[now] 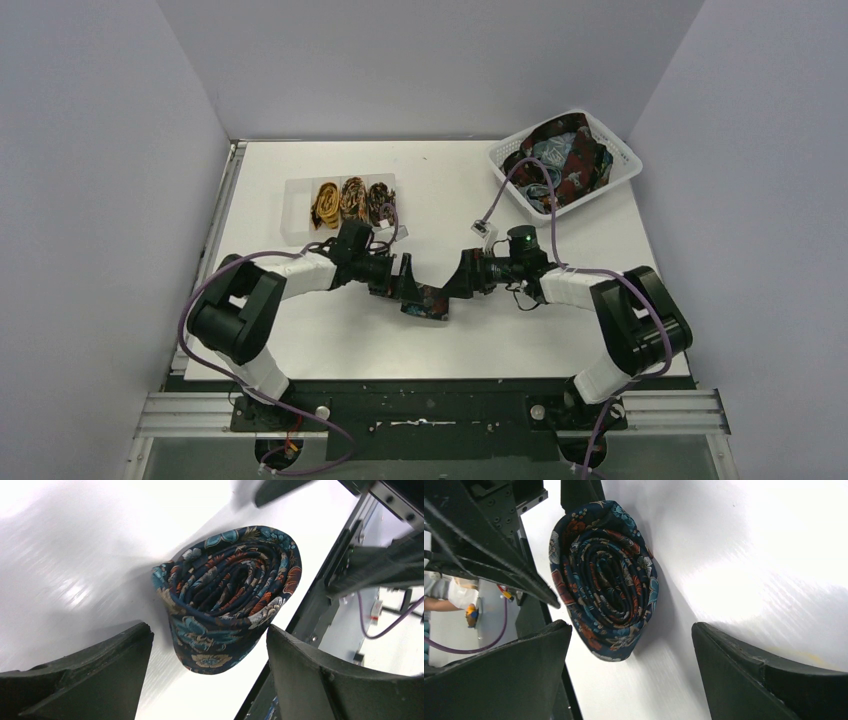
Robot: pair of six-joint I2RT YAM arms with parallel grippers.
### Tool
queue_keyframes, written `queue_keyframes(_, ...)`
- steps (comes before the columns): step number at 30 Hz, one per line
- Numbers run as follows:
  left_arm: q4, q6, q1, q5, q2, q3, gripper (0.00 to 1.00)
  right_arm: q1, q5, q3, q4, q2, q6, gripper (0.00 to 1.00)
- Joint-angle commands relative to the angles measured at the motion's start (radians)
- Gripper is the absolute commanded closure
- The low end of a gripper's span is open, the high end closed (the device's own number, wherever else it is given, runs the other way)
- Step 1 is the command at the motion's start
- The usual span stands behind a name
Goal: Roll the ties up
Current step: Roll the tie at the center of the board.
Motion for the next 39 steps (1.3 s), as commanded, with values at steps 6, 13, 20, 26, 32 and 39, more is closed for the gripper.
queue_keyframes(6, 0.14, -0.161, 0.113, -0.149, -0.194, -0.085, 0.16, 0.135, 0.251, -0.225, 0.154, -0.339, 0.298, 0.14)
queue_keyframes(13, 0.122, -0.196, 0.165, -0.212, -0.292, -0.078, 0.15, 0.379, 0.457, -0.278, 0.215, -0.417, 0.298, 0.11)
queue_keyframes(20, 0.074, -0.198, 0.18, -0.282, -0.342, -0.066, 0.15, 0.475, 0.521, -0.223, 0.186, -0.298, 0.232, 0.09)
queue_keyframes(26, 0.074, -0.202, 0.185, -0.281, -0.354, -0.08, 0.15, 0.519, 0.594, -0.195, 0.187, -0.24, 0.179, 0.07)
queue_keyframes(32, 0.093, -0.157, 0.185, -0.179, -0.348, -0.062, 0.14, 0.496, 0.67, -0.2, 0.188, -0.23, 0.129, 0.05)
queue_keyframes(39, 0.114, -0.1, 0.185, -0.029, -0.297, -0.007, 0.13, 0.362, 0.518, -0.194, 0.288, -0.148, 0.135, 0.05)
